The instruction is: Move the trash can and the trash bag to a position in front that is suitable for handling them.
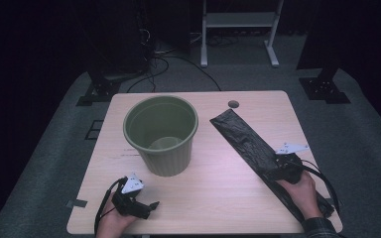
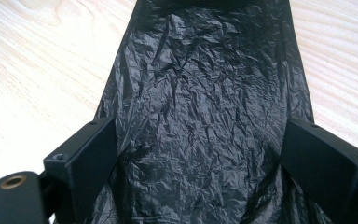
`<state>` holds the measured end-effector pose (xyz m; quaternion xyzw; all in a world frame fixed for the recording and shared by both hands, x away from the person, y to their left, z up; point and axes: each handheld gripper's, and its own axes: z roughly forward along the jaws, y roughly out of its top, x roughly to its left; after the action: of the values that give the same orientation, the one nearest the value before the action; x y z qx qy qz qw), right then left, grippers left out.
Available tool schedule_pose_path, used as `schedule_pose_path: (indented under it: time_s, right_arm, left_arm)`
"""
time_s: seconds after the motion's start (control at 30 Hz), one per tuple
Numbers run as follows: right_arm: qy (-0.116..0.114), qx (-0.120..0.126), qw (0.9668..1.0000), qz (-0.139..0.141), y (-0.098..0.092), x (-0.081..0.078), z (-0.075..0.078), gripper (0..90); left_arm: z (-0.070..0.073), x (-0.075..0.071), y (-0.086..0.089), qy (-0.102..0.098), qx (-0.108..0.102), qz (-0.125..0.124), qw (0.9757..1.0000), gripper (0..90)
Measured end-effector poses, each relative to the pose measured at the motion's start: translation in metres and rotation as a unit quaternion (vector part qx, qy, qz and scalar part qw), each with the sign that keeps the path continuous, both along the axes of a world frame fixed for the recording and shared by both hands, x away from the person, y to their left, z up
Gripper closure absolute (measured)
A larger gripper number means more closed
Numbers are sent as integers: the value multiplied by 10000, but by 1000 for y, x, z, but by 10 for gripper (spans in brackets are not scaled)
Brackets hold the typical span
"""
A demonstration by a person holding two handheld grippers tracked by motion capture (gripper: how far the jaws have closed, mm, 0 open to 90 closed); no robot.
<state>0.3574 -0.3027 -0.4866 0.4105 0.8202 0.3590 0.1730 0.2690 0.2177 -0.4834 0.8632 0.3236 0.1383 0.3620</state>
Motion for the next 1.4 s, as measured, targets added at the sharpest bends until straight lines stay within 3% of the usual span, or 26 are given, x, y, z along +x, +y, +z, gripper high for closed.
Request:
schedule_pose_path:
  time_s: [0.33,0.5,0.67,1.0,1.4]
  right_arm:
    - [0,3,10000,3,0,0,0,97]
    - [1,3,10000,2,0,0,0,97]
    - [1,4,10000,0,0,0,0,97]
    - [0,0,10000,4,0,0,0,97]
    - [-1,-2,10000,4,0,0,0,97]
  left_arm:
    - [10,0,7,140,-360,7,9993,0]
    - [20,0,8,130,-337,-58,9993,0]
    - [34,2,12,88,-530,-42,9985,0]
    - [56,5,17,75,-618,24,9981,0]
    - [92,9,19,1,-714,66,9974,0]
